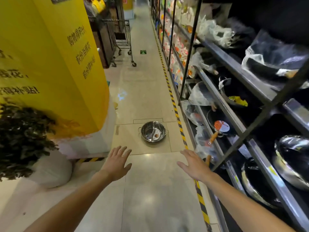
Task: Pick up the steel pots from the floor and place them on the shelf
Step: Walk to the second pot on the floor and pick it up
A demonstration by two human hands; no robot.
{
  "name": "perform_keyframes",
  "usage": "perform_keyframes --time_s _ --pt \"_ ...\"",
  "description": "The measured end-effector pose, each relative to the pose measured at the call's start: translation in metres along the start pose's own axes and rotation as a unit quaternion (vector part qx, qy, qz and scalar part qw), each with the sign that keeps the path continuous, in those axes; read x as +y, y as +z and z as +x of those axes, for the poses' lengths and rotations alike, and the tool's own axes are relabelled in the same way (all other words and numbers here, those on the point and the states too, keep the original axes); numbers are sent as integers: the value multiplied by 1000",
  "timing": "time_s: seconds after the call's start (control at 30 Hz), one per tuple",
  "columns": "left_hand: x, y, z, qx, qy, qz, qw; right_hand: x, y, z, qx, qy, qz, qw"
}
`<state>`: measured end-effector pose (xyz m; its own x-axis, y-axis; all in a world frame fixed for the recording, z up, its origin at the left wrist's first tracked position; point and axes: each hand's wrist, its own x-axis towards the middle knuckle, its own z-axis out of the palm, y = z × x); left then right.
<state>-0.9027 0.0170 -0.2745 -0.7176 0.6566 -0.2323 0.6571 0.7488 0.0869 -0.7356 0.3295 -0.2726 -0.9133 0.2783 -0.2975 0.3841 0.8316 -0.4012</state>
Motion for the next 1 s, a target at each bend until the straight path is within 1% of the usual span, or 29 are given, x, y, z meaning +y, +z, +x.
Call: perform_keyframes --time_s 0.2,0.3,0.4,0.5,0.6,0.73,0.87,0.93,1.0 --pt "-15 -15 138 -18 -22 -10 1000 43 -22 134 -19 10 19 1000" --pt "-25 -26 204 -34 -51 -19 998 60 -44 212 -32 18 35 999" --pt "-41 -35 262 -56 -73 -11 996 69 -67 282 -58 20 28 998" --pt "-59 -46 315 -64 -104 -37 992 72 -89 346 -69 24 21 997" --pt "-79 -48 369 -64 -102 -47 992 74 -102 404 -81 25 30 996" --pt "-106 -38 449 -91 -98 -70 989 79 -102 478 -109 48 40 992" --pt "-140 -11 540 -123 -90 -94 984 87 -87 552 -130 103 53 985" --pt "-159 8 584 -139 -89 -102 981 94 -74 590 -142 141 60 978" --pt "-174 29 623 -158 -89 -106 978 104 -57 630 -156 162 70 972"
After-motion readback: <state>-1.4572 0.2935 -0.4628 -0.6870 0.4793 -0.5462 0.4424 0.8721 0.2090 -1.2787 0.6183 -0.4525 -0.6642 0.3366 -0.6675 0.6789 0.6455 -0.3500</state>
